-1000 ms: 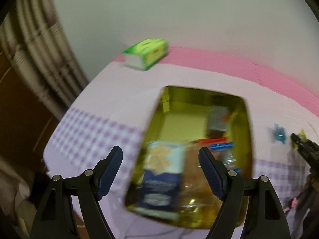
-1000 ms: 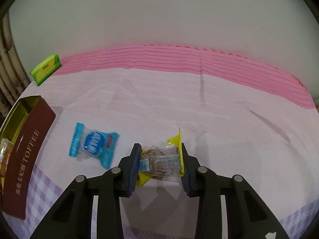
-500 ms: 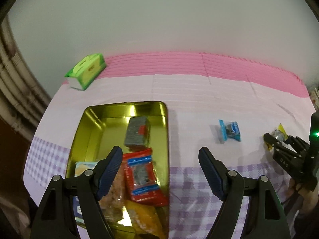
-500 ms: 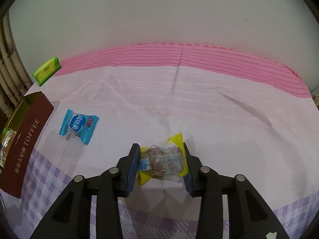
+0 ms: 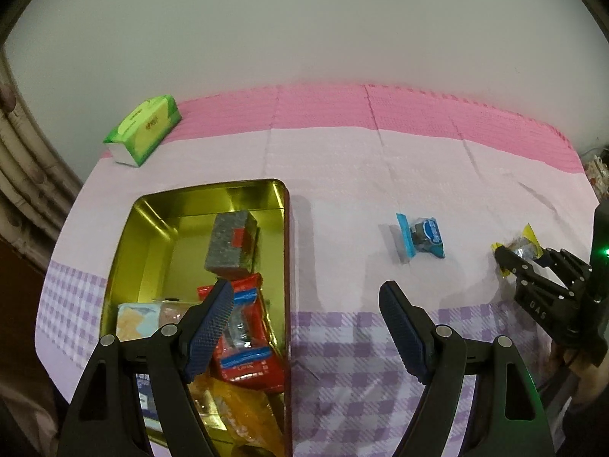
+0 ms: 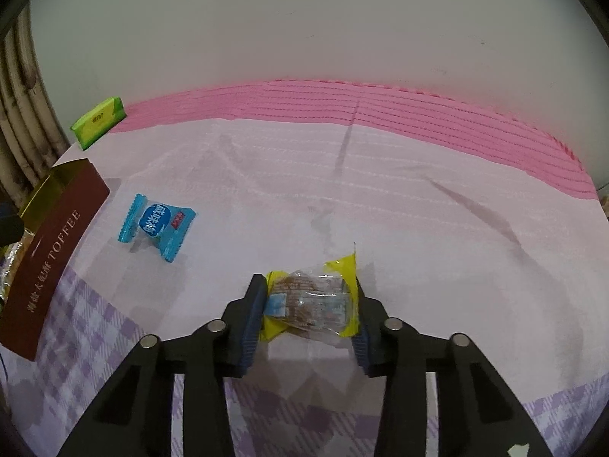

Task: Organize snacks
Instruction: 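Grasp the yellow-ended clear candy with the right gripper, then grasp the blue wrapped candy with the left gripper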

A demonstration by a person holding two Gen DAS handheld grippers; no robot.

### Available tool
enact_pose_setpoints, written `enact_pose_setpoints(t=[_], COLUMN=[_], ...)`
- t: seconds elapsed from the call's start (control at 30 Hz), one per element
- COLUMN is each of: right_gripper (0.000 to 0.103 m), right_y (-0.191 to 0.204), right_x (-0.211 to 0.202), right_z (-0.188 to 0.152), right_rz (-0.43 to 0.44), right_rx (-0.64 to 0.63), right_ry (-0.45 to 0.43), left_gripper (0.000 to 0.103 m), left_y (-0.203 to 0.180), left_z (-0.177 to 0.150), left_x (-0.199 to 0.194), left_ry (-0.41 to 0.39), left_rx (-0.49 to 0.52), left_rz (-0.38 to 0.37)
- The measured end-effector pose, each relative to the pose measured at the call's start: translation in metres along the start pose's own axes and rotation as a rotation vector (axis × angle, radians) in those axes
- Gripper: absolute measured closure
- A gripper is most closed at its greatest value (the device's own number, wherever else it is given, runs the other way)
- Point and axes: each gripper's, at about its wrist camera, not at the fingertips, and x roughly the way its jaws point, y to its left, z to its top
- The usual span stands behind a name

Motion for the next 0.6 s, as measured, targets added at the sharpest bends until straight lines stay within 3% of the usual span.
enact_pose_setpoints(t=[0.37,0.6], right_gripper=[0.072,0.072], right_y=[0.0,-0.022], right_x=[-0.003,-0.009], right_z=[-0.002,-0.008], right_rz=[-0.039,-0.094], right_rx=[0.032,0.069], right_ry=[-0.008,-0.011], left_gripper=[0.024,0.024], left_y=[-0.017,-0.038], left_z=[0.008,0.015], left_x=[0.011,0.02], left_ry=[0.019,0.03], left_rx=[0.006,0.02], left_rz=[-0.041,-0.091])
